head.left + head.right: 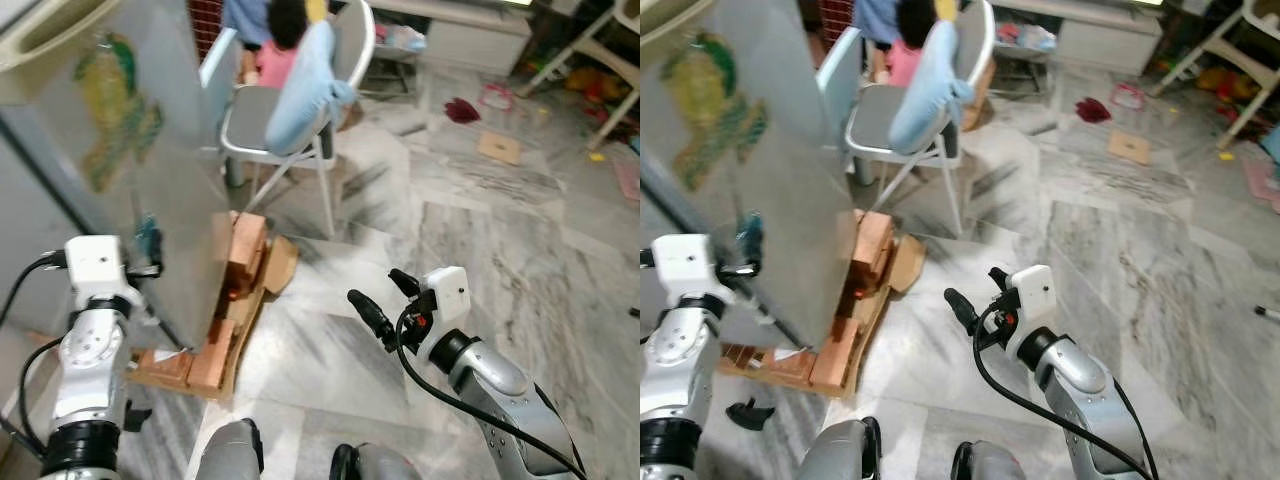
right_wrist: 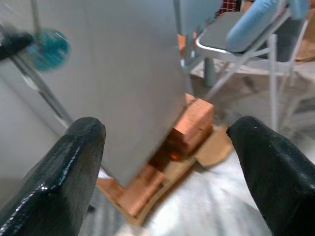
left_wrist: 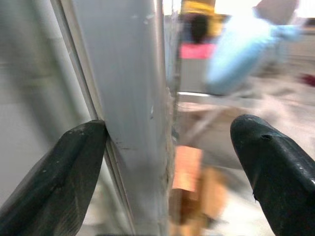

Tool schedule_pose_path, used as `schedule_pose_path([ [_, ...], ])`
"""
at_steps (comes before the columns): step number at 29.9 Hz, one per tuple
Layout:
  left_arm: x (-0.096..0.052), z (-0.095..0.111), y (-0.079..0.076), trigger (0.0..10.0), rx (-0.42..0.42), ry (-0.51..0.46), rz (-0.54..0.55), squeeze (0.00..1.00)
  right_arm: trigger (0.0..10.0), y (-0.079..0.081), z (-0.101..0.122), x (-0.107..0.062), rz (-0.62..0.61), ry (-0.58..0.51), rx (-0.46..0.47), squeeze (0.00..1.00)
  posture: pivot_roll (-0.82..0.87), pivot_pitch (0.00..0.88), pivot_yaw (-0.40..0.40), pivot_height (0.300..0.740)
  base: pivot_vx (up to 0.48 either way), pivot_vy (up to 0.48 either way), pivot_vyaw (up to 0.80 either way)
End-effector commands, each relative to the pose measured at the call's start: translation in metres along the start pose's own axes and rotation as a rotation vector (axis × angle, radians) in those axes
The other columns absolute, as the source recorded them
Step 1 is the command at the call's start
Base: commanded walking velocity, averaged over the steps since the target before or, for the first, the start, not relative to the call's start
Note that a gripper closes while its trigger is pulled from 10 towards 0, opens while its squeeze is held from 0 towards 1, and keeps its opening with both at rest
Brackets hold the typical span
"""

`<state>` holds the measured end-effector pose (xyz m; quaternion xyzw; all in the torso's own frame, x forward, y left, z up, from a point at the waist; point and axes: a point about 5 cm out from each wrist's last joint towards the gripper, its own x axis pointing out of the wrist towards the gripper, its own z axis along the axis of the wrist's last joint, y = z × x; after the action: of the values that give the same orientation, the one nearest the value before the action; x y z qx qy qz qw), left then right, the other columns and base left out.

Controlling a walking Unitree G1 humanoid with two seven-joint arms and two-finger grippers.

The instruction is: Restocking fridge

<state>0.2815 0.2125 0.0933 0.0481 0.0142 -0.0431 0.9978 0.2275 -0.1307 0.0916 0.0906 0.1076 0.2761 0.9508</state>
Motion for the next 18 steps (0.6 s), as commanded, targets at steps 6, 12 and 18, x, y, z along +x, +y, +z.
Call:
schedule_pose_path([
  [6, 0.007, 0.033, -0.064, 10.0, 0.04, -0.125, -0.317, 0.0, 10.0, -0.016, 0.005, -0.008, -0.217, -0.069, -0.03, 0.0, -0.01, 0.08, -0.053, 0.74, 0.0, 0.0, 0.0],
  [12, 0.004, 0.025, -0.054, 10.0, 0.021, -0.079, -0.283, 0.0, 10.0, -0.025, 0.012, -0.02, -0.423, -0.131, -0.08, 0.0, -0.01, 0.078, -0.045, 0.74, 0.0, 0.0, 0.0],
  [18, 0.009, 0.026, -0.052, 10.0, -0.001, -0.082, -0.278, 0.0, 10.0, -0.028, 0.011, -0.022, -0.487, -0.142, -0.066, 0.0, -0.02, 0.073, -0.039, 0.74, 0.0, -0.442, 0.0],
])
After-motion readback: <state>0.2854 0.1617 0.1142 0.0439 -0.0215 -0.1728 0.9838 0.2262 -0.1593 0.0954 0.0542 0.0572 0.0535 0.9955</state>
